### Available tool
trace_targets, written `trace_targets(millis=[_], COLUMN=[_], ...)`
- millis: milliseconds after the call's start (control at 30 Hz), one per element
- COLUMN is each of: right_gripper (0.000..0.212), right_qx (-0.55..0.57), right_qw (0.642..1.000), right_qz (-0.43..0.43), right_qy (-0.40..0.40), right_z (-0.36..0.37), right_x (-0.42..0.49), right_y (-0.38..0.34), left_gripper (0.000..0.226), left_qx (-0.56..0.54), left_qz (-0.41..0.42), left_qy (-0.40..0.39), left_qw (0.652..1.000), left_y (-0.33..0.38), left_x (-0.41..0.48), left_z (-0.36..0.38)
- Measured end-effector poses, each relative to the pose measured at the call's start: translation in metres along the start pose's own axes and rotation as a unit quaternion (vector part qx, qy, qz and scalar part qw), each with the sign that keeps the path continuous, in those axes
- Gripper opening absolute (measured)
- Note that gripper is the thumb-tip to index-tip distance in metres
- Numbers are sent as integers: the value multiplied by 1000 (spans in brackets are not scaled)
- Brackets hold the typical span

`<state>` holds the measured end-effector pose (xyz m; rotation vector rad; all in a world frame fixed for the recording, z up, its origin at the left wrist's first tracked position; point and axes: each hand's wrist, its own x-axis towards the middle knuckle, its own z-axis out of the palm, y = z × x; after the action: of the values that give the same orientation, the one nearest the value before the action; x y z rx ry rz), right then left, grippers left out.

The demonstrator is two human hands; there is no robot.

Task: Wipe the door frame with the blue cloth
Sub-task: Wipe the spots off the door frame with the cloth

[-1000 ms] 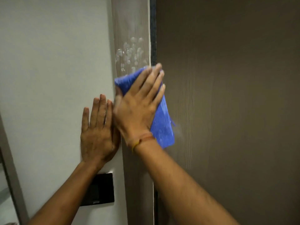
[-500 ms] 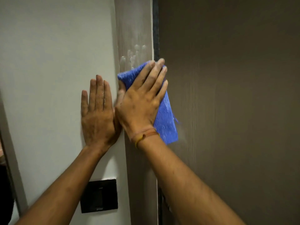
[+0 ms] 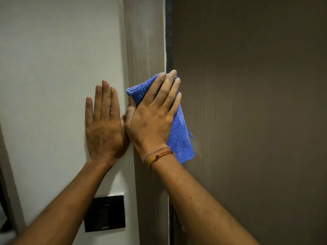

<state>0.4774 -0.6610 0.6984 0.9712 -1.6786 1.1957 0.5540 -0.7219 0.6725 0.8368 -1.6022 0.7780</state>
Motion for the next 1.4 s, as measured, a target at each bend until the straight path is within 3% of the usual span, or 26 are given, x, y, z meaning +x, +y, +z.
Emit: trace_targets(millis=[233, 533, 767, 867, 1067, 1300, 1400], right_gripper=[80, 79, 80, 79, 81, 81, 83], right_qx=[2, 7, 17, 33, -6, 17, 34], right_qw=[999, 1000, 999, 998, 1000, 999, 999], right_qz=[10, -22, 12, 26, 1, -11, 5], right_qy=[41, 1, 48, 54, -6, 28, 31], right_z=[-14, 0, -16, -3, 6, -11, -3], right_x=[96, -13, 109, 68, -49, 80, 53], right_y=[-35, 9, -40, -31, 13, -27, -22], left_gripper=[61, 61, 60, 60, 60, 60, 62], left_qx=[-26, -9, -18, -32, -7, -21, -22], left_qz=[-2, 9, 5, 8, 6, 18, 44], left_qy=[13, 16, 32, 36, 12, 17, 11], left_qw=[1000, 1000, 999, 999, 1000, 999, 999], left_y=[-1, 0, -1, -1, -3, -6, -11], left_x=[1, -1, 0, 0, -2, -4, -4], left_z=[0, 1, 0, -1, -1, 0, 0])
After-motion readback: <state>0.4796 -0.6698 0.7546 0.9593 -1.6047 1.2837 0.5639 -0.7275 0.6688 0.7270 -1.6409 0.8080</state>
